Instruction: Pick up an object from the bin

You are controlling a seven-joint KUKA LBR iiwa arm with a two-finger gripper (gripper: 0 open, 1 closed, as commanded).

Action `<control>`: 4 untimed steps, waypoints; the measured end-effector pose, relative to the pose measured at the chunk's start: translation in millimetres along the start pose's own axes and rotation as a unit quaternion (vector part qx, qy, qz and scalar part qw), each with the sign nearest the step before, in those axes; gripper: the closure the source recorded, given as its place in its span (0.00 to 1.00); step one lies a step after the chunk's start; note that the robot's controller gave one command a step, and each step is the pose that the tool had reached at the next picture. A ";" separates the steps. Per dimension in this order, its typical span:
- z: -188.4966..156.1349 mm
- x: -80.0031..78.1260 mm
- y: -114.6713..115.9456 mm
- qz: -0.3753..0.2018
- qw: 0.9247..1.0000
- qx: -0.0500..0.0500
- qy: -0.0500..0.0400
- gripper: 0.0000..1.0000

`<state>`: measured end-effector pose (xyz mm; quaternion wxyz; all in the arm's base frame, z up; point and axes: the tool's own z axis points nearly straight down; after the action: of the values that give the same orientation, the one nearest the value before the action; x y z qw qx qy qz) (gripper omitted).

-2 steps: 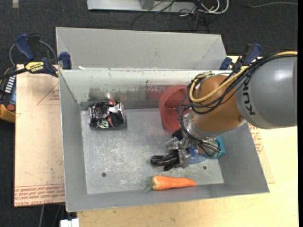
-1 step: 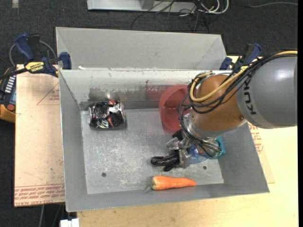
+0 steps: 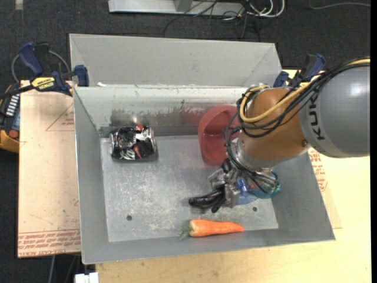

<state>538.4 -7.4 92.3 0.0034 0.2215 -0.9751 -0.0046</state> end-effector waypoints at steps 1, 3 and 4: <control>-10.5 -2.1 -0.9 0.000 1.000 0.002 -0.004 1.00; -38.7 0.1 1.0 0.001 1.000 -0.001 0.000 1.00; -52.3 -2.4 -0.1 0.001 1.000 0.002 -0.005 1.00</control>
Offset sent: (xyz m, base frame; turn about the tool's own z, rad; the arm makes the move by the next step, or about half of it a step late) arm 0.0001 -0.0001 0.0862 0.0000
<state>541.0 -6.8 144.6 -0.0014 0.2206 -0.9754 -0.0039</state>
